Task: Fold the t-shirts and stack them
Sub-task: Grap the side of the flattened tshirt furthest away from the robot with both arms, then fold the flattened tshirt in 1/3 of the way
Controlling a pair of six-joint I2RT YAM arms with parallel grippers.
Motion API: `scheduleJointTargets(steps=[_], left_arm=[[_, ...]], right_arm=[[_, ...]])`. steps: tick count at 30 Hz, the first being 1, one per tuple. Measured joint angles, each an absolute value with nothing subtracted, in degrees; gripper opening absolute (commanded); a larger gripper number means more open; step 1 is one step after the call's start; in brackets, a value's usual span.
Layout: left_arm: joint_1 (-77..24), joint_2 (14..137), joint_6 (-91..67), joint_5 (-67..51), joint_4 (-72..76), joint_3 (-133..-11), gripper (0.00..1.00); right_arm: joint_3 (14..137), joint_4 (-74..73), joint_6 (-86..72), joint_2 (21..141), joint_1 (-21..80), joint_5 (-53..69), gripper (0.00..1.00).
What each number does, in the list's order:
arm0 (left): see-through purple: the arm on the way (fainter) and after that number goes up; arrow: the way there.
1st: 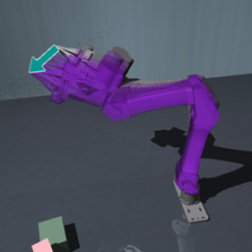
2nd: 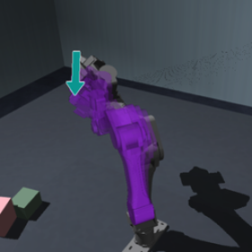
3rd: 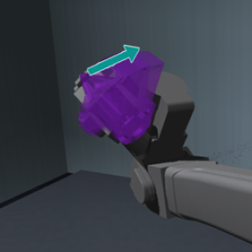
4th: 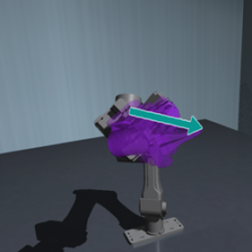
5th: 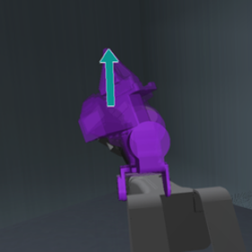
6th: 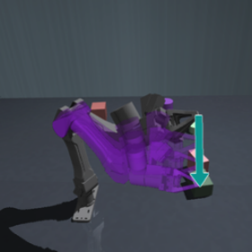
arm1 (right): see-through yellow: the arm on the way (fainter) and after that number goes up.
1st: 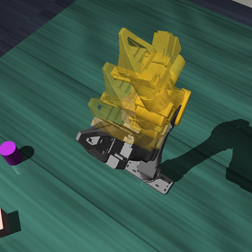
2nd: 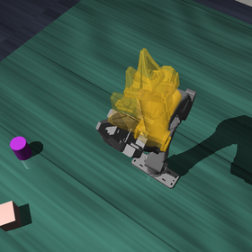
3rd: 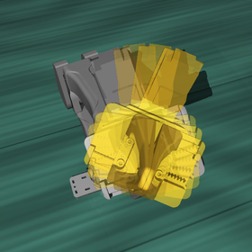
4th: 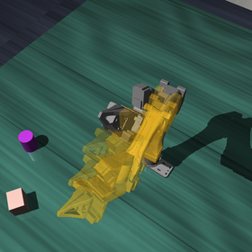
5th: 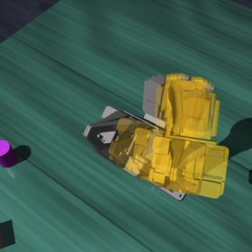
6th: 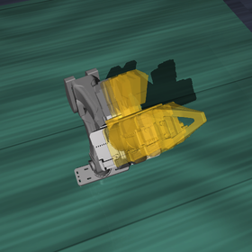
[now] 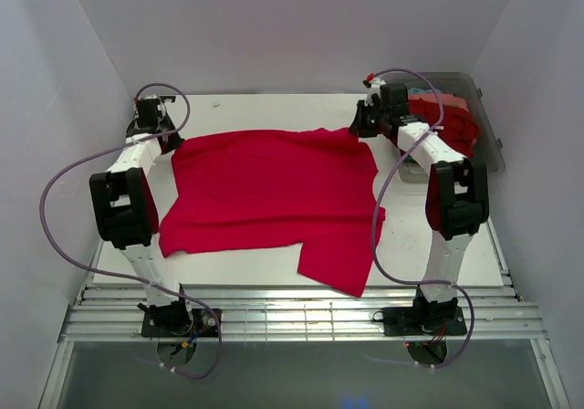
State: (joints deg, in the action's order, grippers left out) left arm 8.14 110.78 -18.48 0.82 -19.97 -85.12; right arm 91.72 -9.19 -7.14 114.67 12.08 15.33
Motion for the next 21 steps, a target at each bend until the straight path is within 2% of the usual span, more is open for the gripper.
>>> scheduleJointTargets(steps=[8, 15, 21], left_arm=[[8.14, 106.02, -18.26, 1.32, -20.16, -75.55, 0.0], [8.14, 101.62, -18.06, 3.4, -21.65, -72.73, 0.0], [8.14, 101.23, -18.06, 5.87, -24.88, -71.5, 0.0]], right_arm=[[80.9, -11.05, -5.89, 103.68, 12.16, 15.33, 0.08], [73.93, -11.94, -5.19, 93.71, 12.27, 14.94, 0.08], [68.1, -13.87, -4.23, 90.52, 12.29, 14.26, 0.08]])
